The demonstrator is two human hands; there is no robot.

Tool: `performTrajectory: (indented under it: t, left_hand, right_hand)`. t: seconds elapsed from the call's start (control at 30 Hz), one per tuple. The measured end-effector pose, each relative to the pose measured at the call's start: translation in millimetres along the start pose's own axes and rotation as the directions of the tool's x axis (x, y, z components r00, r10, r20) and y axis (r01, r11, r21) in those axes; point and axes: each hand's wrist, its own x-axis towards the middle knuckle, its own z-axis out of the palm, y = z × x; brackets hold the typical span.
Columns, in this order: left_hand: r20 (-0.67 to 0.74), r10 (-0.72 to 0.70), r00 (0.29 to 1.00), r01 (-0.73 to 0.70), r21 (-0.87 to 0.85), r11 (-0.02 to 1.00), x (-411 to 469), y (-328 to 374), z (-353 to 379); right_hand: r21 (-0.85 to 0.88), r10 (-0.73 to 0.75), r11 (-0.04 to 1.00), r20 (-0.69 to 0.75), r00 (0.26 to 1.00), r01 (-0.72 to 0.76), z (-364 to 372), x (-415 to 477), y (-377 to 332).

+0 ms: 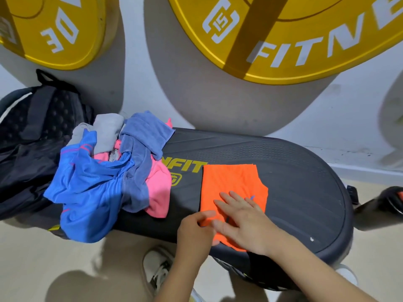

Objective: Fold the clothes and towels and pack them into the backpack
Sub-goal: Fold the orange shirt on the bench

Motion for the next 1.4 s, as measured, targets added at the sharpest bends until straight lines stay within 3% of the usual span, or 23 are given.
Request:
performTrajectory:
  t: [0.07,0.13,0.23,0.37,0.43,0.47,0.5,0.53,0.57,0.6,0.63,0.73,0.83,0.9,0.93,1.0,1.03,1.1,1.17,1.2,1.27,1.4]
  left_hand:
    - [-0.002,-0.030,1.000,0.030,-0.050,0.998,0.5,2.5,-1.7]
    - [0.007,-0.071,0.997,0.071,-0.127,0.989,-0.4,6.2,-3.5]
    - [0.062,-0.124,0.990,0.134,-0.208,0.969,-0.3,11.6,-6.5]
    - [0.294,-0.110,0.949,0.204,-0.311,0.928,-3.3,8.8,-20.3]
    - [0.375,-0.049,0.926,0.115,-0.155,0.981,-2.0,2.8,-31.6]
    - [0.386,-0.035,0.922,0.024,0.033,0.999,-1.3,1.7,-34.0]
    - [0.374,-0.020,0.927,-0.092,0.278,0.956,-1.3,1.8,-33.4]
    - [0.321,0.049,0.946,-0.221,0.527,0.821,-3.8,2.6,-29.8]
    - [0.268,0.213,0.940,-0.342,0.715,0.610,-5.5,0.5,-24.2]
    - [0.265,0.423,0.867,-0.441,0.803,0.401,-6.9,-3.0,-17.1]
    - [0.319,0.517,0.794,-0.507,0.817,0.276,-6.1,-7.0,-9.2]
    - [0.434,0.609,0.664,-0.642,0.749,0.165,9.0,-15.6,-0.1]
    - [0.518,0.486,0.704,-0.637,0.763,0.110,6.9,-6.0,-5.8]
    - [0.564,0.351,0.747,-0.618,0.784,0.056,-8.7,10.9,-8.0]
    - [0.592,0.346,0.727,-0.640,0.768,0.030,-14.7,16.7,-10.0]
    - [0.610,0.245,0.754,-0.653,0.736,0.177,-21.1,26.0,-15.0]
    - [0.589,0.216,0.779,-0.626,0.718,0.303,-19.9,29.0,-17.9]
    - [0.463,0.148,0.874,-0.441,0.625,0.644,-7.5,29.4,-25.4]
    - [0.343,0.103,0.934,-0.270,0.484,0.832,7.0,20.4,-26.1]
    - [0.283,0.111,0.953,-0.236,0.459,0.857,11.7,15.7,-23.9]
    - [0.164,0.123,0.979,-0.188,0.479,0.858,16.3,9.6,-16.6]
    - [-0.001,0.122,0.993,-0.100,0.561,0.822,19.6,4.1,-1.7]
  right_hand:
    - [-0.005,0.013,1.000,0.125,0.992,-0.013,-8.3,-10.9,-4.9]
    - [-0.087,-0.007,0.996,0.151,0.989,0.020,-4.5,-16.8,-2.5]
    - [-0.163,-0.063,0.985,-0.094,0.994,0.047,21.8,-22.1,1.6]
    - [-0.050,-0.049,0.998,-0.335,0.941,0.034,41.3,-28.0,7.0]
    - [-0.046,-0.063,0.998,-0.393,0.917,0.049,40.8,-28.5,9.4]
    - [-0.043,-0.067,0.998,-0.409,0.910,0.054,38.3,-28.6,8.9]
    - [-0.036,-0.066,0.998,-0.409,0.910,0.056,34.9,-27.9,8.2]
    - [-0.034,-0.072,0.997,-0.409,0.910,0.063,33.1,-27.0,8.4]
    - [-0.032,-0.072,0.997,-0.402,0.913,0.065,31.0,-27.0,7.3]
    - [-0.027,-0.070,0.998,-0.389,0.918,0.065,28.8,-26.2,6.5]
    - [-0.016,-0.058,0.998,-0.361,0.931,0.056,24.7,-26.1,5.4]
    - [-0.020,-0.060,0.998,-0.165,0.984,0.057,10.0,-27.6,7.3]
    - [-0.170,-0.110,0.980,-0.027,0.994,0.104,-8.5,-31.0,11.2]
    - [-0.117,-0.134,0.983,0.092,0.987,0.144,-25.7,-34.6,15.0]
    - [-0.028,-0.136,0.989,0.181,0.974,0.143,-33.1,-36.4,17.2]
    - [0.177,-0.138,0.980,0.271,0.953,0.092,-40.9,-40.1,22.7]
    - [0.269,-0.125,0.961,0.233,0.964,0.059,-39.9,-41.2,26.3]
    - [0.466,-0.017,0.884,0.080,0.997,-0.022,-32.5,-41.7,33.8]
    - [0.624,0.141,0.777,-0.048,0.989,-0.080,-21.2,-38.4,41.2]
    - [0.658,0.207,0.748,-0.101,0.973,-0.091,-16.9,-35.2,43.9]
    - [0.616,0.257,0.784,-0.205,0.944,-0.080,-11.9,-27.1,44.9]
    - [0.311,0.281,0.933,-0.326,0.903,-0.179,-7.1,-12.6,34.6]
